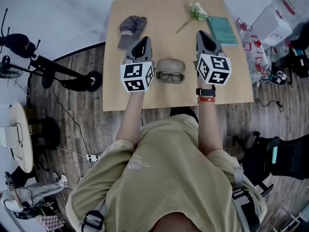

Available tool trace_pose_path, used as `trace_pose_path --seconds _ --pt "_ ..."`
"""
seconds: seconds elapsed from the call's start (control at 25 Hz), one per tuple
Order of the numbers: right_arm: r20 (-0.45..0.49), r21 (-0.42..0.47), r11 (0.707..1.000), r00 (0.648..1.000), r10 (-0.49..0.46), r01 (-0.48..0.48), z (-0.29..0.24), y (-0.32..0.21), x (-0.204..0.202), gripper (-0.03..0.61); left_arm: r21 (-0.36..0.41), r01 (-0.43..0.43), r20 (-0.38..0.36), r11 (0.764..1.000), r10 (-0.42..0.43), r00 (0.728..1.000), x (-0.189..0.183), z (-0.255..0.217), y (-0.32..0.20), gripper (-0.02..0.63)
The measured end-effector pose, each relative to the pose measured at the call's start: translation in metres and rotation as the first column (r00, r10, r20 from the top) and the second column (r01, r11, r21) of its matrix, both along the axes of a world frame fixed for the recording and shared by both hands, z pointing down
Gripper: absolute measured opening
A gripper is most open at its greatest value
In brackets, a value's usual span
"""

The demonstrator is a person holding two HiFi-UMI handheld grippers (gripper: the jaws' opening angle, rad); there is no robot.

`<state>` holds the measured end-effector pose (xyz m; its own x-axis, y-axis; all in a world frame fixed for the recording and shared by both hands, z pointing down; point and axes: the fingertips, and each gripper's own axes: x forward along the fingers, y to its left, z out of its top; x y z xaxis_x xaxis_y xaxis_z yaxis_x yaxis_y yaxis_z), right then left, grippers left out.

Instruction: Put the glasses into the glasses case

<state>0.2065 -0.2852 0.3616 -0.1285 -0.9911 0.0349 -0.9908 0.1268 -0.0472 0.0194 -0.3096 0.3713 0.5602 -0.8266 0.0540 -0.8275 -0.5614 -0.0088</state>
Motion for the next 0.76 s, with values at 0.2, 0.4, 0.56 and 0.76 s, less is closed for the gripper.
trace_pose_path --seconds 0.2,0.4,0.56,0.76 --pt "0.007 -0.023 1.000 1.000 -0.010 0.010 0.006 -0.005 -0.005 0.014 0.001 0.001 -0.001 1.000 -0.001 1.000 -0.003 -0.001 -0.004 0.023" --pt "0.007 -0.050 0.998 1.000 -0.025 0.025 0.015 -0.007 -0.008 0.014 -0.014 0.003 -0.001 1.000 -0.003 1.000 -0.005 0.007 -0.005 0.023" --pt "-0.005 -0.074 0.997 0.999 -0.032 0.031 0.024 -0.011 -0.009 0.014 -0.034 0.003 0.006 0.999 -0.003 1.000 -0.005 0.018 -0.008 0.023" --pt "-0.023 -0.103 0.994 0.999 -0.046 0.044 0.038 -0.023 -0.015 0.014 -0.053 0.006 0.031 0.999 -0.005 1.000 -0.011 0.036 -0.021 0.023"
